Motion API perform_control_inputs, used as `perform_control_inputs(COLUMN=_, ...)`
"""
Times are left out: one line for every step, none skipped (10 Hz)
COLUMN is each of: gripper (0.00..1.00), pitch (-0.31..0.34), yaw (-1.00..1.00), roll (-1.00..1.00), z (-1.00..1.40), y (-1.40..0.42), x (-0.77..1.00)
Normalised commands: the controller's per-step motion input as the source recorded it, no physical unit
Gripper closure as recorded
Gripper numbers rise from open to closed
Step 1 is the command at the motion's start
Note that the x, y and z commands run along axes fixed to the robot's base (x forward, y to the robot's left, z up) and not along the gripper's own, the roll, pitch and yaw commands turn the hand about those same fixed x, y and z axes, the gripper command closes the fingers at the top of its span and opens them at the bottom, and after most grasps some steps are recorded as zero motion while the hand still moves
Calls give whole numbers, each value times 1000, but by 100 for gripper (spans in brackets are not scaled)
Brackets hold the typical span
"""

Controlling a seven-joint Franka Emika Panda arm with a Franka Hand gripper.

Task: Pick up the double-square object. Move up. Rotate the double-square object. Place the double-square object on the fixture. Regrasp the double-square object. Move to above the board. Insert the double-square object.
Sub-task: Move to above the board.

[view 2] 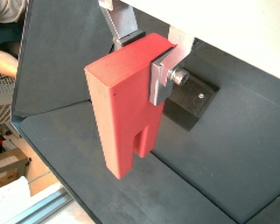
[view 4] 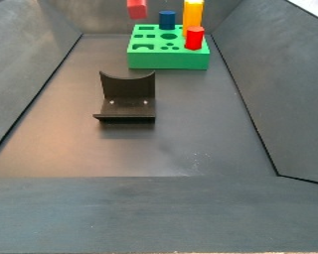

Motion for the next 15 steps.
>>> perform_control_inputs(gripper=100, pitch=-1, yaw=21, roll=-1000, z=243, y=-1000, x=-412)
perform_control_inputs(gripper=100, pitch=-11, yaw=21, roll=-1000, z=255, y=-1000, x=-432)
perform_control_inputs(gripper=100, pitch=-15, yaw=20, roll=-1000, z=244, y=-1000, x=-434)
perform_control_inputs(gripper=100, pitch=-21, yaw=19, roll=-1000, z=237, y=-1000, x=-447)
perform_control_inputs(gripper=100, pitch=-23, yaw=17, roll=-1000, z=254, y=-1000, x=-463)
perform_control_inputs(gripper=100, pitch=-30, yaw=13, roll=-1000, z=257, y=-1000, x=-485)
perform_control_inputs(gripper=100, pitch=-34, yaw=11, roll=-1000, z=233, y=-924, x=-469)
perform_control_inputs(gripper=100, pitch=-40, yaw=8, roll=-1000, z=129, y=-506, x=-296)
perform_control_inputs(gripper=100, pitch=-41, yaw=4, roll=-1000, z=59, y=-218, x=-163)
perform_control_inputs(gripper=100, pitch=-50, yaw=0, roll=-1000, z=35, y=-110, x=-113)
perform_control_inputs(gripper=100, pitch=-66, yaw=-1, roll=-1000, z=22, y=-53, x=-97)
perform_control_inputs(gripper=100, pitch=-75, yaw=-4, roll=-844, z=12, y=-21, x=-82)
perform_control_inputs(gripper=100, pitch=-71, yaw=4, roll=-690, z=6, y=-7, x=-71)
perform_control_inputs(gripper=100, pitch=-49, yaw=-7, roll=-356, z=3, y=9, x=-46)
perform_control_inputs(gripper=100, pitch=-41, yaw=-8, roll=-247, z=2, y=14, x=-35)
